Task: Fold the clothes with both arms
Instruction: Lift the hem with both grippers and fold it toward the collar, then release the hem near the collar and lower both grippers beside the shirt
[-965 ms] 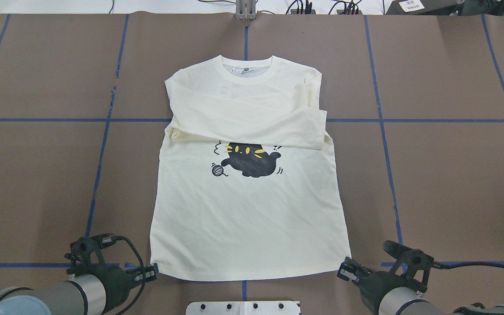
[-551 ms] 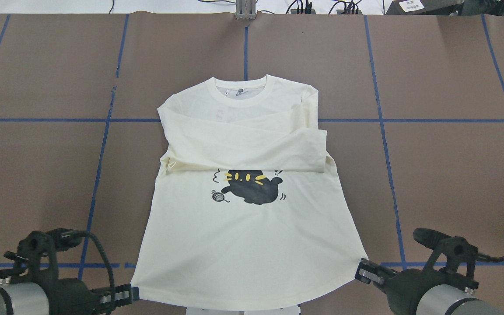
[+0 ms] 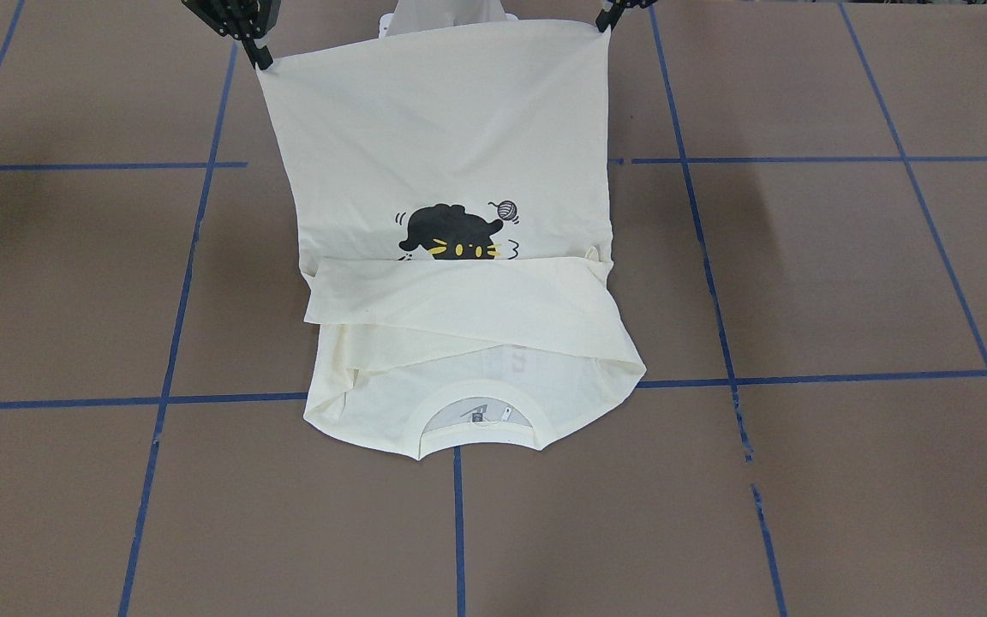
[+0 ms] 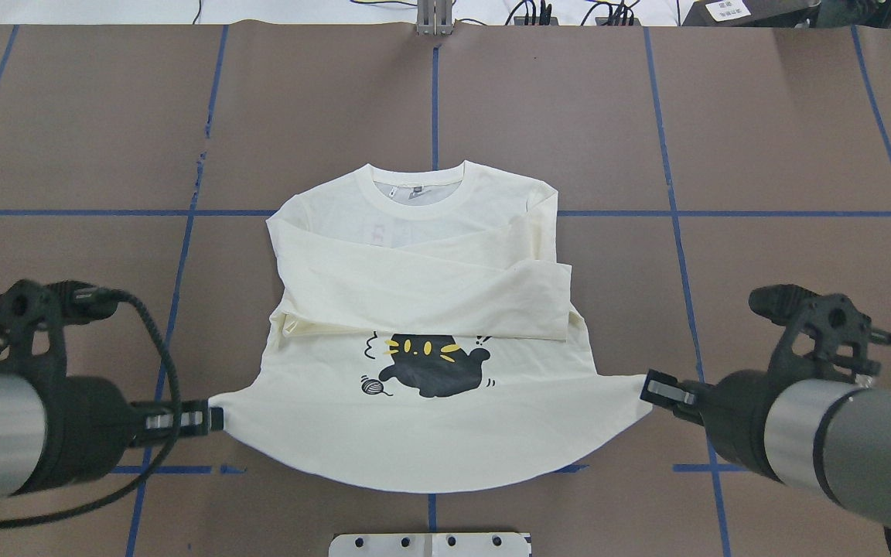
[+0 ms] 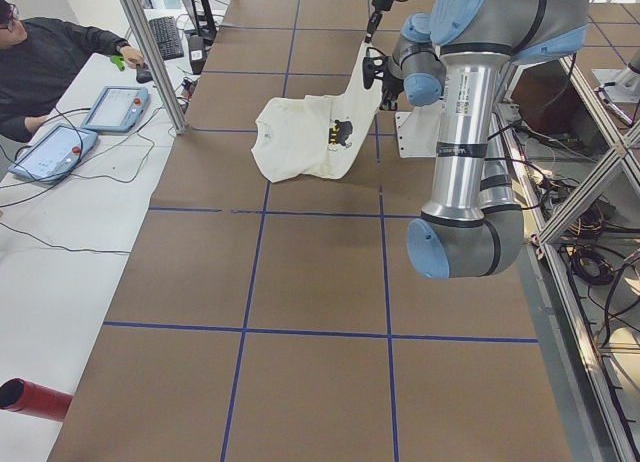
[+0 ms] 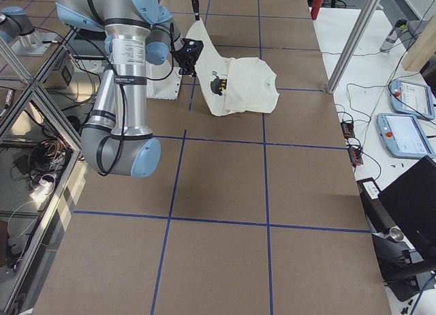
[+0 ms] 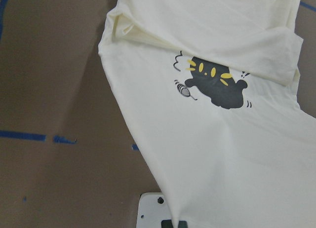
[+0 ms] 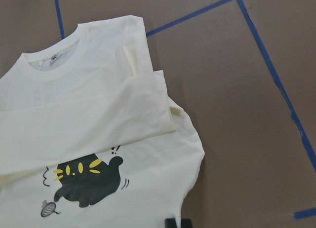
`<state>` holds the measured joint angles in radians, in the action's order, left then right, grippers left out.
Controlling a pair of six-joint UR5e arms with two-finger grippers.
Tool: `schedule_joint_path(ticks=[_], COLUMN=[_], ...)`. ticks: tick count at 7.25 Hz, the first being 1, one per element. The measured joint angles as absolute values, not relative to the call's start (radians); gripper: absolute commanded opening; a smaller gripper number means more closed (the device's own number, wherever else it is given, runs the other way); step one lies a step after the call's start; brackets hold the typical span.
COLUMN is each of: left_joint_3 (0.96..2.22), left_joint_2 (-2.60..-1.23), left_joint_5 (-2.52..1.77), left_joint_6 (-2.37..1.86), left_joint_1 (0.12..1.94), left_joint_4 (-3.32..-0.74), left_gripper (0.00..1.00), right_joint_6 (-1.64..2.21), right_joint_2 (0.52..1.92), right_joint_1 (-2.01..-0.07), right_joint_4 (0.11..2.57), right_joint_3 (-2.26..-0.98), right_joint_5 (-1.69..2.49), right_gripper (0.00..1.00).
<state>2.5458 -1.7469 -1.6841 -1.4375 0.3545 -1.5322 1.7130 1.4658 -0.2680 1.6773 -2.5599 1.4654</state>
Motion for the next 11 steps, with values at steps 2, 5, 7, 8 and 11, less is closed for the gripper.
schedule_joint_path(ticks=[2,5,7,8,11], left_joint_3=[2.353,2.086,1.876,1.762,1.553], left_joint_2=[-1.896,-2.02,-2.058,-2.088,-2.139], left_joint_5=[-1.739,-1.761,-1.758,-1.756,-1.752], left_joint_6=[-1.268,-1.104,-1.075,-1.072,-1.063], left_joint_1=[0.549,0.734,0.769,0.772,0.767], left_joint_4=[-1.496,-1.525,-1.679,-1.754,-1.875], left_gripper=[0.0,0.0,0.0,0.0,0.0], right_joint_6=[1.582,1.462,1.446,1.445,1.445], right_joint_2=[1.271,1.106,1.03,1.012,0.981], right_joint_1=[-0.467,-0.652,-0.681,-0.686,-0.687], right_joint_4=[1.676,1.667,1.648,1.591,1.424], right_joint_3=[-2.334,-2.064,-1.919,-1.837,-1.628], right_joint_5=[1.562,1.632,1.633,1.629,1.624], right_gripper=[0.0,0.0,0.0,0.0,0.0])
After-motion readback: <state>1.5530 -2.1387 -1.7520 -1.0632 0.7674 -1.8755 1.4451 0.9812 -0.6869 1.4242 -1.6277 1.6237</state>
